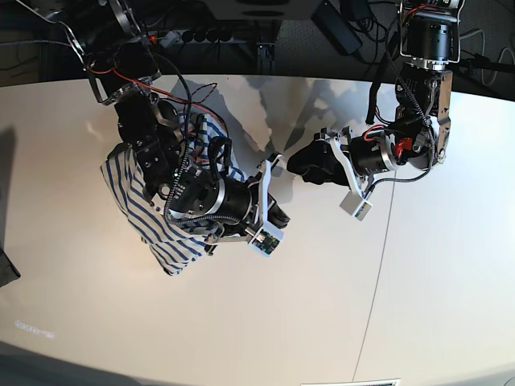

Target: Fold the T-shirt properly

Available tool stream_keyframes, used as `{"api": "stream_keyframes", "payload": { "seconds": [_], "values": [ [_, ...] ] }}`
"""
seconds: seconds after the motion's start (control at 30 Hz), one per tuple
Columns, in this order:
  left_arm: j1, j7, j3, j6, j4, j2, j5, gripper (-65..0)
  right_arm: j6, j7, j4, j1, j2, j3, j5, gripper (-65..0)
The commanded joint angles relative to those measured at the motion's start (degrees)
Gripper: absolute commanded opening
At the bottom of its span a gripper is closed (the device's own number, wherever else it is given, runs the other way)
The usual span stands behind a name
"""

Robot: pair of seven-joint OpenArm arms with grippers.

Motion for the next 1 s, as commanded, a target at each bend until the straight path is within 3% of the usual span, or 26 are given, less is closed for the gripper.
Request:
{"api": "stream_keyframes", "payload": {
  "seconds": [0.0,0.2,0.37,0.5,0.6,0.8,0.97],
  "values": [
    [-0.76,-0.33,-0.11,-0.25,1.03,-0.24,-1.01,-31.9,1.22,0.98,1.29,1.31,-0.33,0.17,0.68,-65.0],
    [-0.74,0.09,-0.11,-0.25,1.03,-2.73,-3.65,-32.1,1.18,-0.46,2.91,1.62,0.07,4.0,-3.08,-65.0],
    [0.09,3.21,-0.11,-0.25,1.07,-4.98,-8.63,-50.2,0.96,-0.24,2.86,2.91,4.5,13.9,-2.51,-65.0],
    [3.15,8.79,-0.11,-0.25,2.27,-4.74,-15.43,-51.6,0.98,0.33,1.42,4.26,9.6,19.58,1.44,-65.0],
    [7.63,9.88,0.0,-0.25,7.43,-3.78,-17.53,-61.0,1.01,2.19,-3.54,6.25,11.96,20.28,3.39,-65.0],
    [13.16,11.19,0.57,-0.25,24.76,0.59,-17.35,-65.0,1.01,4.13,-18.64,14.8,10.86,20.06,7.19,-65.0],
    [17.97,7.54,9.66,-0.25,30.75,1.33,-12.22,-65.0,1.05,3.96,-26.71,21.97,6.05,20.04,6.49,-65.0]
  ]
}}
